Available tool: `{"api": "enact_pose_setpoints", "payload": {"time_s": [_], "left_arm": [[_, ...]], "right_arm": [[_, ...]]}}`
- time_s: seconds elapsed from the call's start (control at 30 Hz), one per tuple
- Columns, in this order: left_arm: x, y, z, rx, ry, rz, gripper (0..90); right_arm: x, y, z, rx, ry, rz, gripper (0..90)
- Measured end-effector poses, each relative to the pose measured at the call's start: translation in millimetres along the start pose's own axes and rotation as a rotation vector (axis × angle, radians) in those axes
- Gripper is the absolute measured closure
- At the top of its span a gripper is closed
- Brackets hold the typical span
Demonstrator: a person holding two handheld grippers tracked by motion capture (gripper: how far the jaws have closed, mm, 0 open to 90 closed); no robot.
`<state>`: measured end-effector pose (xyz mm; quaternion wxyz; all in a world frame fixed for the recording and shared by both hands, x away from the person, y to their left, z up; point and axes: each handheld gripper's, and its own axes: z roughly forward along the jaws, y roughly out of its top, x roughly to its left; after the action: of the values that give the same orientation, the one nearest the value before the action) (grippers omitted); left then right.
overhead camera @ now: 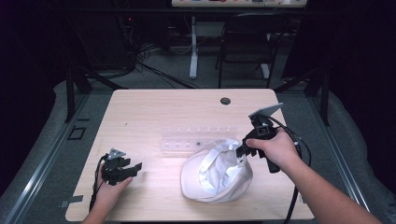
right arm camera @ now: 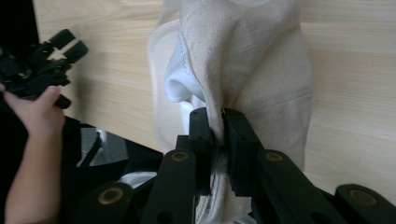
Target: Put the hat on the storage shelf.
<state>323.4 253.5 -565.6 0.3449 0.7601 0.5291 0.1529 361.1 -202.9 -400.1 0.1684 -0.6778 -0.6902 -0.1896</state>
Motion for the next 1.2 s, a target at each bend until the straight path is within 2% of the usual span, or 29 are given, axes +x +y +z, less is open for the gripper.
{"api": "enact_pose_setpoints", "payload": {"time_s": [0.1,0.2,0.27,0.3,0.4,0.47,0.6,0.8,0.93,0.97,1.2], "left_arm": [[-0.1,0.0,-0.1,-0.001,-0.002,-0.001,43.4],[-0.4,0.0,-0.1,-0.002,-0.004,-0.001,43.6],[-0.5,0.0,-0.3,-0.003,-0.005,0.000,43.7],[-0.5,0.0,-0.3,-0.003,-0.005,0.000,43.7],[-0.3,0.0,-0.1,-0.004,-0.005,-0.002,43.7],[-0.4,0.0,0.0,-0.003,-0.004,-0.004,43.9],[-0.6,0.3,-0.1,-0.006,-0.003,-0.001,44.0],[-1.1,0.2,-0.3,-0.009,-0.004,-0.001,44.0],[-0.9,0.3,-0.6,-0.009,-0.003,0.000,44.0],[-0.9,0.3,-0.6,-0.009,-0.003,0.000,44.0],[-1.7,0.4,-0.4,-0.007,-0.007,0.002,44.0]], "right_arm": [[2.7,0.3,-3.7,-0.002,0.035,0.004,82.6],[4.1,0.6,-5.4,0.005,0.051,-0.005,82.6],[3.7,0.7,-6.8,0.009,0.097,-0.005,82.6],[3.7,0.7,-6.8,0.009,0.097,-0.005,82.6],[4.8,0.9,-9.4,0.017,0.142,0.018,82.7],[4.6,0.4,-9.9,0.016,0.187,0.021,82.7],[7.7,1.1,-11.6,0.015,0.235,0.025,82.6],[12.9,2.8,-15.7,0.019,0.276,0.018,82.7],[18.0,3.2,-21.1,0.002,0.290,0.026,82.7],[20.5,3.7,-25.8,0.002,0.311,0.019,82.7],[28.0,4.6,-38.1,-0.017,0.305,0.002,82.7]]}}
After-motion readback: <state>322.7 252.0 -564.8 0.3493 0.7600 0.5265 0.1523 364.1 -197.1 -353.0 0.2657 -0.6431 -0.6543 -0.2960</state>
